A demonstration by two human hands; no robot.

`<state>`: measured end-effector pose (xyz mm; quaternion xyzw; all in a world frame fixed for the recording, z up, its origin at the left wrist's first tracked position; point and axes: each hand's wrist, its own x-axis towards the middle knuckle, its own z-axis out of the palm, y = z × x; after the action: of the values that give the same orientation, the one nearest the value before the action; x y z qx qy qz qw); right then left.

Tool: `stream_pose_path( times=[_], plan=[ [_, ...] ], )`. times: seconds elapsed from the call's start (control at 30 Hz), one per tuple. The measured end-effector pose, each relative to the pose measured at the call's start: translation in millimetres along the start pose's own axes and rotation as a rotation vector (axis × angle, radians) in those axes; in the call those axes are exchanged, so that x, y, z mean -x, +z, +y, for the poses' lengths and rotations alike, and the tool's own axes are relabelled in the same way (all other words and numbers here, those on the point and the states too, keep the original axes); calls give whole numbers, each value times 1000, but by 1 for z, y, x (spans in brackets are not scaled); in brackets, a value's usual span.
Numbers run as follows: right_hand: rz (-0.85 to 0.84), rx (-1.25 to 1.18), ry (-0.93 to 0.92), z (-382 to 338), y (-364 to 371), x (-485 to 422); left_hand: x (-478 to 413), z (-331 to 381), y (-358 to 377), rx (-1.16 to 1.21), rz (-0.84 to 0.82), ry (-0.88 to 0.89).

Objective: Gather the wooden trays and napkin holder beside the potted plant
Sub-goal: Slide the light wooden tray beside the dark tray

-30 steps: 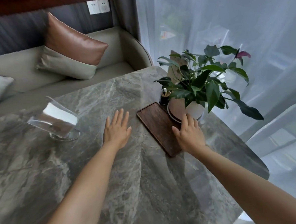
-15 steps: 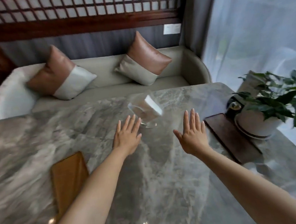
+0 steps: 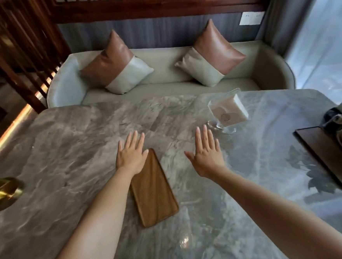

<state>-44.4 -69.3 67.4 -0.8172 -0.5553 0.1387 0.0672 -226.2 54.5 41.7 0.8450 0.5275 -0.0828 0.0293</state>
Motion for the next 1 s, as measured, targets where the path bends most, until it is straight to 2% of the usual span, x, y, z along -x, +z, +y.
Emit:
stream_pose_path(
  times=[0.2, 0.5, 0.77, 1.0],
  plan=[
    [-113, -12, 14, -33, 44, 12, 0, -29, 27, 40, -118, -46],
    [-284, -74, 164, -41, 88, 35, -15, -42, 49, 99, -243, -119],
    [-336, -55, 189, -48, 109, 52, -30, -42, 62, 62, -284, -160],
    [-441, -172, 317, -44, 112, 51, -37, -42, 66, 111, -267, -174]
  ],
)
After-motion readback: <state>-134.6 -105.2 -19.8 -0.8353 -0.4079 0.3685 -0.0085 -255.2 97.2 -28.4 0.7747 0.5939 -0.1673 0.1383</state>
